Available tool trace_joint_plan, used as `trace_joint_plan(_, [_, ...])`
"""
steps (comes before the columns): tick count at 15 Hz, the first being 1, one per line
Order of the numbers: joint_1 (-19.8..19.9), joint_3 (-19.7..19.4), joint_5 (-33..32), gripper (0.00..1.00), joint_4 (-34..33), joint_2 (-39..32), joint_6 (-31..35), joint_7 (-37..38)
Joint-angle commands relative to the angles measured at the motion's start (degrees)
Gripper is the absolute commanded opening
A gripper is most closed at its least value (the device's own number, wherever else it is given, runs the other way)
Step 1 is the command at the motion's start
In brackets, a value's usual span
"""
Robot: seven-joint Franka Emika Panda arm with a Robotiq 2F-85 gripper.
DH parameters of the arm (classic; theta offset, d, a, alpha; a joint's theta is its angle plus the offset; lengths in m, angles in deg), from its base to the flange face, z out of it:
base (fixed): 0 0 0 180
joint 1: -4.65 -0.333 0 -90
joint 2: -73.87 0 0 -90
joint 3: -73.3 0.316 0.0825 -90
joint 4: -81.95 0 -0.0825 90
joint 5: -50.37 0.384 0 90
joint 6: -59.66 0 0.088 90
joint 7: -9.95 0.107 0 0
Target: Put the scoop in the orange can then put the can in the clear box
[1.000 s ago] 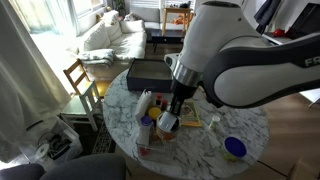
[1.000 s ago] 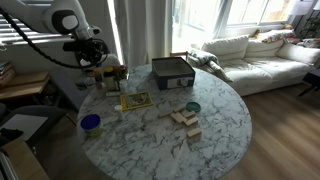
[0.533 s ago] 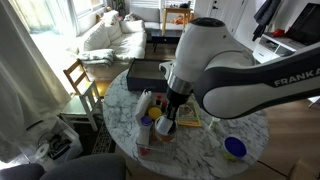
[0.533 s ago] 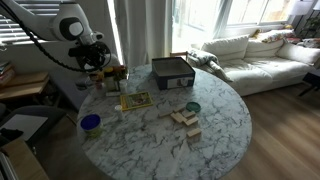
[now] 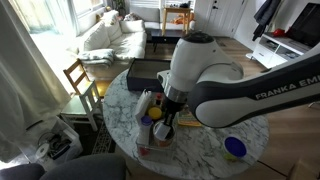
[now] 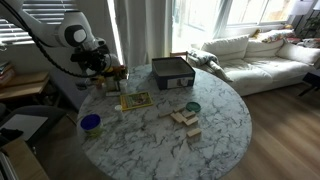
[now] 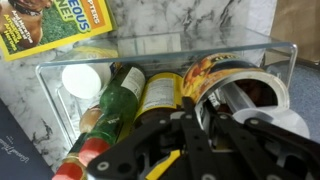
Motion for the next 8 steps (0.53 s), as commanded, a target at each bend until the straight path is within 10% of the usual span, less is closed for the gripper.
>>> trace_joint_plan(1, [-0.67, 0.04, -1.34, 0.03, -1.04, -2.54, 1.98, 2.75])
trace_joint_plan(8, [-0.47, 0.16, 0.12, 0.03, -0.76, -4.76, 2.69, 4.72])
